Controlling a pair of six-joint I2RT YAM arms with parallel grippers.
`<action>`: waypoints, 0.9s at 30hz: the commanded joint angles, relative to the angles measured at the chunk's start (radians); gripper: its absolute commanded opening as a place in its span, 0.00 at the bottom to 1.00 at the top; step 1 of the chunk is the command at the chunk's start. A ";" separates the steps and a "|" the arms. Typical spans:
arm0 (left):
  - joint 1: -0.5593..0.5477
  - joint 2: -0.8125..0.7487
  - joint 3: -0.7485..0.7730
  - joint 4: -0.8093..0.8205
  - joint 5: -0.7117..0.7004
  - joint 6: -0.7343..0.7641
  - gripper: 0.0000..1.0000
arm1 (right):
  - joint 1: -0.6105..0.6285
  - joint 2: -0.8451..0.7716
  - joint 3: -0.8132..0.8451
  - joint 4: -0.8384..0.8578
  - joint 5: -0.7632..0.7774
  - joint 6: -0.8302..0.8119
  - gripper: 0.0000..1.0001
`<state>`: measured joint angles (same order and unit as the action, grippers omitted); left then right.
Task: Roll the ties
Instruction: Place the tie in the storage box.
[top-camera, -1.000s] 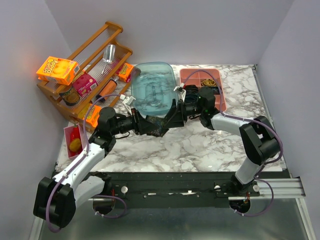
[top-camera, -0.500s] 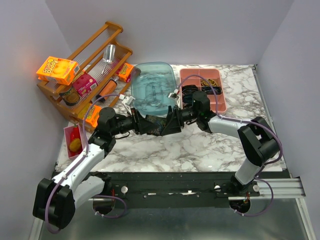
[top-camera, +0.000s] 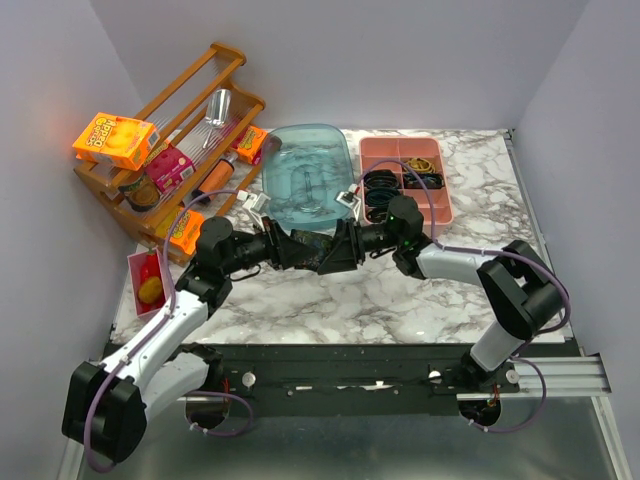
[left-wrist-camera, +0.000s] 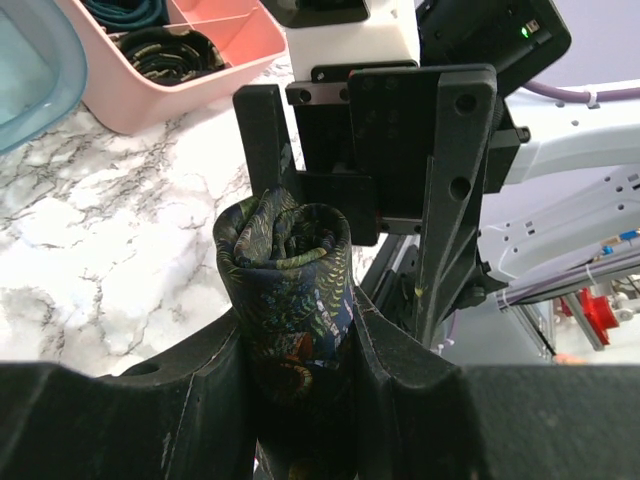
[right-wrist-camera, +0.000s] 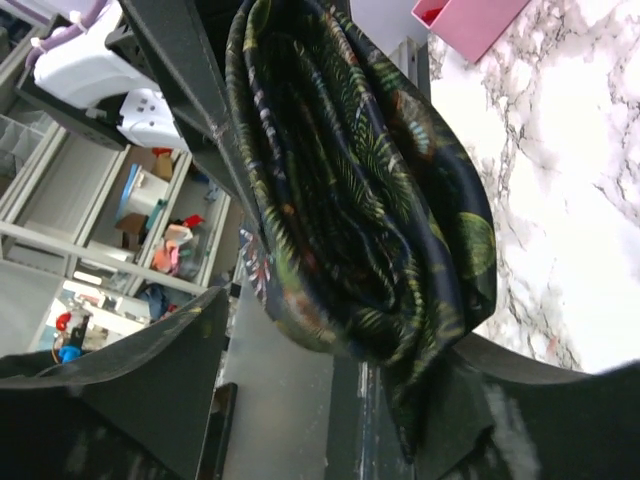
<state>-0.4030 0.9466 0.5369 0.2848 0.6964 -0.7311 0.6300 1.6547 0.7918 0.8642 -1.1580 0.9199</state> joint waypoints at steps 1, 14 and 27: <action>-0.013 -0.019 0.032 -0.033 -0.057 0.035 0.31 | 0.040 0.000 0.001 0.055 0.063 0.039 0.69; -0.022 -0.034 0.028 -0.062 -0.074 0.052 0.31 | 0.042 0.013 -0.003 0.122 0.103 0.115 0.40; -0.031 -0.040 0.034 -0.099 -0.116 0.081 0.54 | 0.042 -0.035 0.023 -0.069 0.168 0.007 0.02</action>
<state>-0.4225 0.9161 0.5484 0.2352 0.6270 -0.6872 0.6563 1.6711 0.7879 0.8780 -1.0431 1.0111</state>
